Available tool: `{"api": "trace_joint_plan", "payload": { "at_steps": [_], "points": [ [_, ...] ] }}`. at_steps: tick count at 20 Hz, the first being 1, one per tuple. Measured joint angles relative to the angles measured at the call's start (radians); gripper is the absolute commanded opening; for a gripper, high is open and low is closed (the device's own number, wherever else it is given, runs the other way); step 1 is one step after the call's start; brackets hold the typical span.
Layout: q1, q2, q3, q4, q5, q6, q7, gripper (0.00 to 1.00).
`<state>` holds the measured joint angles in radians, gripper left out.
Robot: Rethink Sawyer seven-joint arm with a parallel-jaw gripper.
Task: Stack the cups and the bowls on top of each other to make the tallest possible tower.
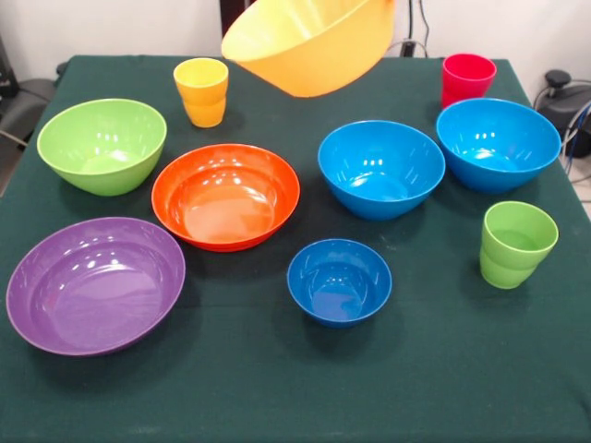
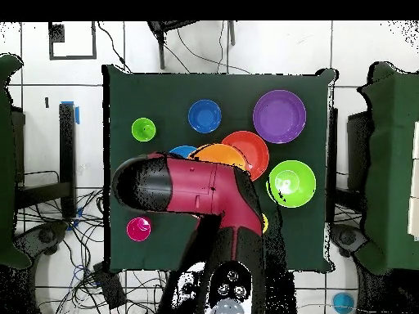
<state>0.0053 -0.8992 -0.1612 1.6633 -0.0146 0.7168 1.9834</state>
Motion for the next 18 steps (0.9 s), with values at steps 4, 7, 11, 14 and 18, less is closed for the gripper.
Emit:
{"api": "trace_joint_plan", "payload": {
  "at_steps": [4,7,11,14,18],
  "points": [
    [-0.025,0.002,0.022,-0.016,-0.012,0.002,0.000,0.00],
    [-0.042,0.003,0.038,-0.027,-0.019,0.002,0.000,0.00],
    [-0.070,0.003,0.064,-0.036,-0.031,0.002,0.000,0.00],
    [-0.082,0.003,0.078,-0.038,-0.040,0.003,0.000,0.00],
    [-0.098,0.003,0.097,-0.041,-0.050,0.014,0.000,0.00]
  ]
}}
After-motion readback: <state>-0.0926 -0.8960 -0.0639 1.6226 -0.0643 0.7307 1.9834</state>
